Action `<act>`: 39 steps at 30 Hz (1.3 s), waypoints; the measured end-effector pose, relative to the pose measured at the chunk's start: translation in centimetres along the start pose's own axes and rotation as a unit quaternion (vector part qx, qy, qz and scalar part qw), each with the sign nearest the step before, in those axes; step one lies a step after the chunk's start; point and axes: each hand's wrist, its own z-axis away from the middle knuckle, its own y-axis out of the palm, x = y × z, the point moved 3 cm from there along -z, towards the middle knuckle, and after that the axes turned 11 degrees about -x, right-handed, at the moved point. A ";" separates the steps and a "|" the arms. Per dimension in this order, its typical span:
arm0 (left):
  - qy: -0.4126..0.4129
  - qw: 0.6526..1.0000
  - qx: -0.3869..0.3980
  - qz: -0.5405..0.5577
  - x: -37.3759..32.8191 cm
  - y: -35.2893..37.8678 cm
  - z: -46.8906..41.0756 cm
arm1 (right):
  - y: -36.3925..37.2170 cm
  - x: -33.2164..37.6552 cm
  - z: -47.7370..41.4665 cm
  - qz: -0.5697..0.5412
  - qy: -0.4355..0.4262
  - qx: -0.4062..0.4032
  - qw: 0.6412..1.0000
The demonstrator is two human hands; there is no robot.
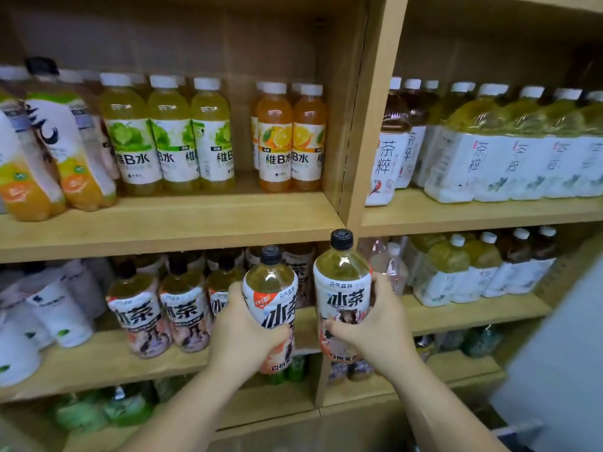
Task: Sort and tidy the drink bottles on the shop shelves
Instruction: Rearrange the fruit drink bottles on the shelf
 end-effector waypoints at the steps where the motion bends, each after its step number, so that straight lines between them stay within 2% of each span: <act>1: -0.011 1.000 0.001 -0.004 0.7 1.2 -0.1 | 0.0 -0.6 0.0 -0.005 0.004 0.004 1.000; 12: -0.119 0.991 -0.063 -0.026 4.4 9.7 -2.2 | -1.4 -6.0 -1.7 -0.022 0.039 0.052 0.998; 19: -0.113 0.986 -0.107 -0.053 5.0 10.6 -3.1 | -1.1 -7.8 -1.8 -0.031 0.048 0.093 0.994; 24: -0.068 0.990 -0.108 -0.065 5.2 9.6 -2.2 | 0.2 -8.0 -1.3 -0.052 0.046 0.114 0.991; 29: -0.014 0.985 -0.090 -0.144 4.8 8.1 -2.6 | 1.8 -8.1 -0.5 -0.075 0.057 0.116 0.989; 33: 0.057 0.969 -0.085 -0.226 5.1 6.5 -2.6 | 3.7 -8.4 0.3 -0.075 0.067 0.109 0.989; 39: 0.188 0.938 -0.027 -0.291 6.0 5.5 -2.4 | 7.5 -8.3 2.0 -0.072 0.099 0.073 0.990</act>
